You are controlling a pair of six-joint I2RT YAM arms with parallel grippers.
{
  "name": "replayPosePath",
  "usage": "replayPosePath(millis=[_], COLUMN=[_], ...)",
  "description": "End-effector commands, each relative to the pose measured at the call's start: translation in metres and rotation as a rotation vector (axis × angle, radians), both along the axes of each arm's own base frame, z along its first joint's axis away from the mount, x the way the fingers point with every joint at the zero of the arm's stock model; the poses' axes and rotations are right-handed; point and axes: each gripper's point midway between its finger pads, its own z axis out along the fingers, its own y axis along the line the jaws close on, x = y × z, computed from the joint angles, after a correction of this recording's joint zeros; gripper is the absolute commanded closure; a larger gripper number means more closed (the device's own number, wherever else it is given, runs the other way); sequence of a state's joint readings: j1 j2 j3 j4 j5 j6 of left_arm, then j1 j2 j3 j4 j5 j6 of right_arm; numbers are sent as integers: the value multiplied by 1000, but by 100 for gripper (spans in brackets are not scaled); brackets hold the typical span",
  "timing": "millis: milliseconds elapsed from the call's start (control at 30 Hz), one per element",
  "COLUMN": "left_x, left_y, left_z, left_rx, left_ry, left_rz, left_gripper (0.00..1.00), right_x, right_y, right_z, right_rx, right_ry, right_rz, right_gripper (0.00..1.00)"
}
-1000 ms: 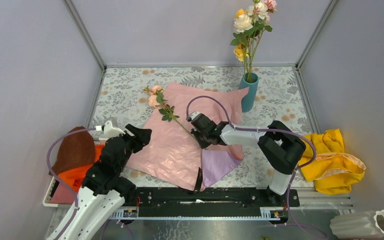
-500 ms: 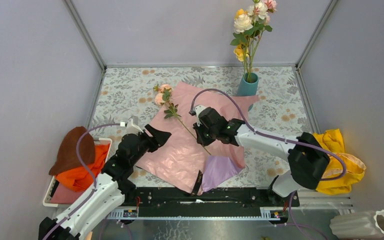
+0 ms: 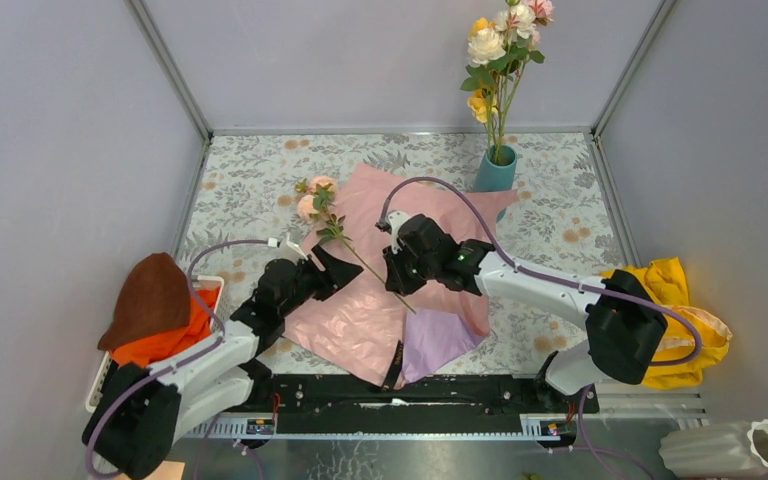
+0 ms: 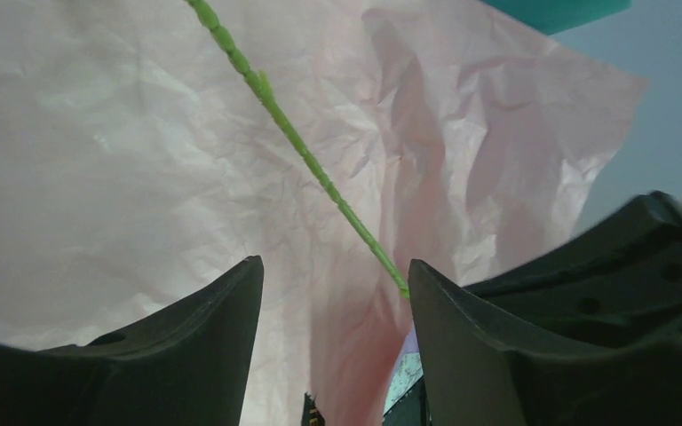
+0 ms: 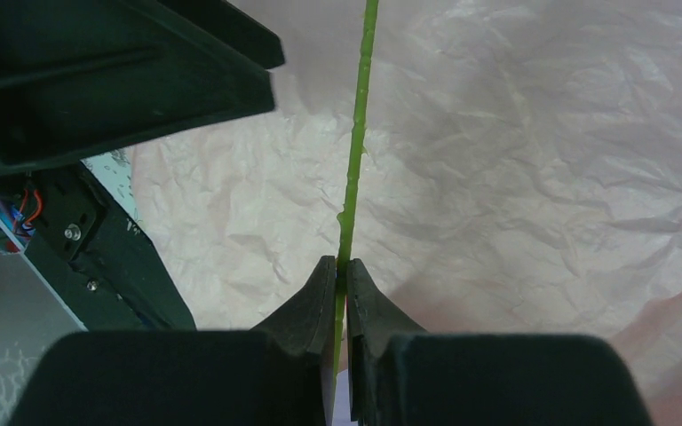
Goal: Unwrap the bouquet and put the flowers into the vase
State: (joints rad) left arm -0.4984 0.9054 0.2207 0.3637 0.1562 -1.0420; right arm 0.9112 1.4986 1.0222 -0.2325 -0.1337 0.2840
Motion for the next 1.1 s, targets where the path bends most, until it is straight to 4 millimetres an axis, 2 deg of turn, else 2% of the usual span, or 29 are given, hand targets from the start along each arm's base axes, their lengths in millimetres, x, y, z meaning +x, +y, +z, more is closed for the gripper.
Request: replayPosePath(millis=[0, 100, 300, 400, 633, 833, 900, 967, 1067], left_x=[5, 9, 21, 23, 19, 17, 16, 14, 11], left_y=[-14, -16, -22, -26, -29, -29, -28, -28, -29], left_z=[10, 5, 10, 10, -11, -19, -22, -23, -20], left_rx=[-63, -53, -28, -28, -22, 5, 20, 32, 42], left_ry=[-56, -52, -69, -73, -31, -30, -31, -41, -64], left_rz=[-47, -50, -57, -78, -105, -124, -126, -138, -168], left_gripper=[33, 34, 35, 46, 72, 93, 99, 100, 100], right_x=[-7, -12, -23, -25, -27, -26, -24, -17, -3], right_y=[17, 21, 28, 29, 32, 29, 27, 23, 17], right_z=[20, 22, 21, 22, 21, 19, 22, 30, 51], right_rx=[87, 95, 103, 108, 112, 100, 92, 75, 67], right_ry=[-14, -12, 0, -1, 3, -3, -13, -43, -118], right_rz=[33, 43, 60, 60, 59, 40, 27, -3, -52], right_gripper=[100, 100, 100, 100, 100, 100, 91, 74, 53])
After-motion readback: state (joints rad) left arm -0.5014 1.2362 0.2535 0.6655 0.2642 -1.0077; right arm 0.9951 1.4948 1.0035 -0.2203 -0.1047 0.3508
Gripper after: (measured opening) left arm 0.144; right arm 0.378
